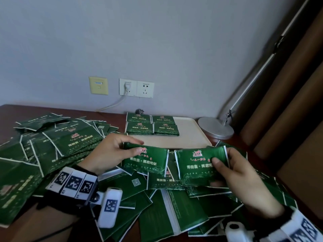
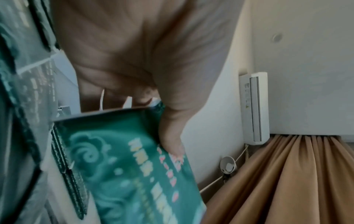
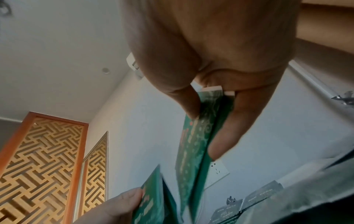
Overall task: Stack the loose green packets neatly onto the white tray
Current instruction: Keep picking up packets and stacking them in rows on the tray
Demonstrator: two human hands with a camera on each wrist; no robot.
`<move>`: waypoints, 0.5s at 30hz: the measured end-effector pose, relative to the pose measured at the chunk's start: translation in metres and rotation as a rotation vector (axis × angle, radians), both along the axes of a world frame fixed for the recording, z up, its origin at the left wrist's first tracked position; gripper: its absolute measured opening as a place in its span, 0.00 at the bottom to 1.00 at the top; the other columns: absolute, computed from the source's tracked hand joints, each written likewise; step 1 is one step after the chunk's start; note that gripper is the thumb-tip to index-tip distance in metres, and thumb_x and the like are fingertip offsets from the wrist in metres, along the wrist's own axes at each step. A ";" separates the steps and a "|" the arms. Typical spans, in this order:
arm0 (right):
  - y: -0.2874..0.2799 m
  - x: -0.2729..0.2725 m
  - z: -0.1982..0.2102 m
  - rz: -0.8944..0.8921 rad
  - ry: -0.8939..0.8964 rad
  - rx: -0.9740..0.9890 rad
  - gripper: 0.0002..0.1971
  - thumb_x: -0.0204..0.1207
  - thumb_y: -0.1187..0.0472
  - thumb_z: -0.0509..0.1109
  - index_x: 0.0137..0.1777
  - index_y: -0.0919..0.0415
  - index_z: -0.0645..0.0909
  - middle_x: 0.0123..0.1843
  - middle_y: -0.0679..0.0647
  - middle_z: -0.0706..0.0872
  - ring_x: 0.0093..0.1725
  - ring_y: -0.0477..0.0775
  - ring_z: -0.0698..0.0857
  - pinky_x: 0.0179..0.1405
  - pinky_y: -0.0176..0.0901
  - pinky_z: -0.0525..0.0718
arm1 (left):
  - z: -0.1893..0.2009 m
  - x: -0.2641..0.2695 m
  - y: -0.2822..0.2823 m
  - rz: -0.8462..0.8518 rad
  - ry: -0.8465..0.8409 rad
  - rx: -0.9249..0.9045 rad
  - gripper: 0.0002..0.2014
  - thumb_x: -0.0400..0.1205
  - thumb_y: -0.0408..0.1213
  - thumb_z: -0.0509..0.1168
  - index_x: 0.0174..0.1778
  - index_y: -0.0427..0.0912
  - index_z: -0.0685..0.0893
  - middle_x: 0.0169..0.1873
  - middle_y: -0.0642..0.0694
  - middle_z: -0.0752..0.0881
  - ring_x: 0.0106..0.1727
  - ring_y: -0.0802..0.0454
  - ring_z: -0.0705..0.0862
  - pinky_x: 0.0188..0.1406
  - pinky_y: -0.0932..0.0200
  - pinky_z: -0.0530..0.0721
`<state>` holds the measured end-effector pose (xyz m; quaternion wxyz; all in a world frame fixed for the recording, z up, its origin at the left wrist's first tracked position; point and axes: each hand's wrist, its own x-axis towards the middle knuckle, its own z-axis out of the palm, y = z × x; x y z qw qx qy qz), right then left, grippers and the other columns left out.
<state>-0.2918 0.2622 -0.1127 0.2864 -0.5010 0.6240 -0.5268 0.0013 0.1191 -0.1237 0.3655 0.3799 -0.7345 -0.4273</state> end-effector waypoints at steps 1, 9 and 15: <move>-0.003 0.001 0.002 -0.001 -0.027 0.002 0.03 0.82 0.65 0.68 0.54 0.58 0.80 0.48 0.57 0.90 0.47 0.59 0.91 0.34 0.57 0.92 | 0.000 -0.001 0.000 0.017 0.030 -0.001 0.05 0.73 0.43 0.75 0.43 0.50 0.93 0.42 0.56 0.92 0.41 0.64 0.87 0.49 0.63 0.79; -0.052 -0.005 0.024 0.017 -0.111 0.021 0.10 0.83 0.71 0.66 0.61 0.64 0.74 0.55 0.65 0.86 0.38 0.53 0.90 0.24 0.41 0.88 | -0.003 -0.010 -0.015 0.311 0.128 -0.014 0.03 0.85 0.39 0.66 0.52 0.47 0.85 0.49 0.52 0.87 0.46 0.57 0.82 0.42 0.62 0.76; -0.131 -0.018 0.066 0.009 -0.254 0.127 0.11 0.82 0.77 0.60 0.57 0.62 0.74 0.59 0.66 0.82 0.49 0.63 0.86 0.21 0.39 0.86 | 0.051 -0.020 -0.074 0.320 -0.069 0.047 0.08 0.88 0.33 0.61 0.59 0.47 0.82 0.56 0.53 0.82 0.48 0.58 0.80 0.36 0.59 0.73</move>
